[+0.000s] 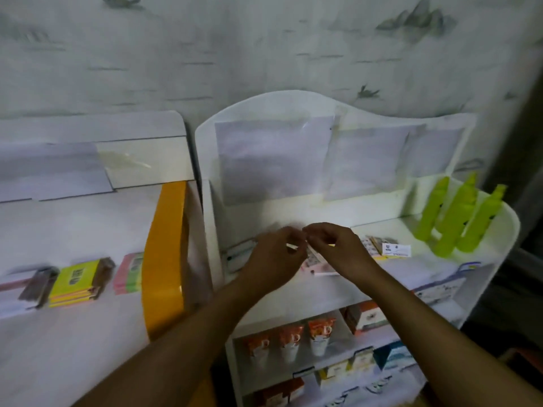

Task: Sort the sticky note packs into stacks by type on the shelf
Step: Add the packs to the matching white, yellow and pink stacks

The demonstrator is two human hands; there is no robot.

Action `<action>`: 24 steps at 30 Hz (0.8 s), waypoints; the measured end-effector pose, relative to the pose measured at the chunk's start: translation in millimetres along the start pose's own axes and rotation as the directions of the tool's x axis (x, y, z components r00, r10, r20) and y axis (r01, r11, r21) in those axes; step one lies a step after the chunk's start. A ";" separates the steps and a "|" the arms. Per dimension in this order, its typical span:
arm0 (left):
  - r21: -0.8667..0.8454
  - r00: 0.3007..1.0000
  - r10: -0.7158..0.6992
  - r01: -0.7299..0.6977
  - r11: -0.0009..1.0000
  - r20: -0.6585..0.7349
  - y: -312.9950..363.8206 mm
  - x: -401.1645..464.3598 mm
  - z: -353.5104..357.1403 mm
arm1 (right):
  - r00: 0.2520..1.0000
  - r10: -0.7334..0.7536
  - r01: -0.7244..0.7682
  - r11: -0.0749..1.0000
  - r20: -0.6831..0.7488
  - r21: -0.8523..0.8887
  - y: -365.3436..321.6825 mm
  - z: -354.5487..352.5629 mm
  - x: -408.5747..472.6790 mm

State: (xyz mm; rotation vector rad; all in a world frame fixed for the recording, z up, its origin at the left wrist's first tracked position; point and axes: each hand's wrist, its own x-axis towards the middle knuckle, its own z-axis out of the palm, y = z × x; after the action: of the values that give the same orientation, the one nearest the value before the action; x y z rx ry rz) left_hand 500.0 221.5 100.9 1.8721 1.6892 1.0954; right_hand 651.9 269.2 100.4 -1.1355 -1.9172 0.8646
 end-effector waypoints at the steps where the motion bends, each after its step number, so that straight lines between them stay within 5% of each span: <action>1: -0.021 1.000 -0.029 0.029 0.999 0.001 -3.6 9.1 8.3 | 1.000 0.018 -0.018 1.000 0.006 0.002 9.4 -1.5 7.4; 5: -0.075 0.990 -0.141 0.141 0.987 0.013 -24.5 35.2 34.1 | 0.995 0.102 -0.102 0.994 0.000 -0.026 49.0 -3.3 33.8; 13: 0.121 0.958 -0.281 0.286 0.950 -0.055 -72.3 71.9 67.7 | 0.979 0.203 -0.200 0.977 0.025 -0.074 122.6 -18.2 80.2; 18: 0.278 0.942 -0.260 0.313 0.908 -0.212 -89.2 79.2 74.4 | 0.989 0.066 -0.052 0.993 0.136 -0.107 148.3 -10.5 111.8; 24: 0.317 0.937 -0.335 0.348 0.882 -0.097 -109.4 80.2 69.8 | 0.944 -0.129 0.171 0.979 0.302 -0.114 150.8 14.8 136.1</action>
State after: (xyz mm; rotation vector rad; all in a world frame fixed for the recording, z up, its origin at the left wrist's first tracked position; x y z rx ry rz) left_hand 478.9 334.6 0.7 1.6420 2.2347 0.7455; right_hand 655.3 447.7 2.3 -0.9647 -2.3076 0.8637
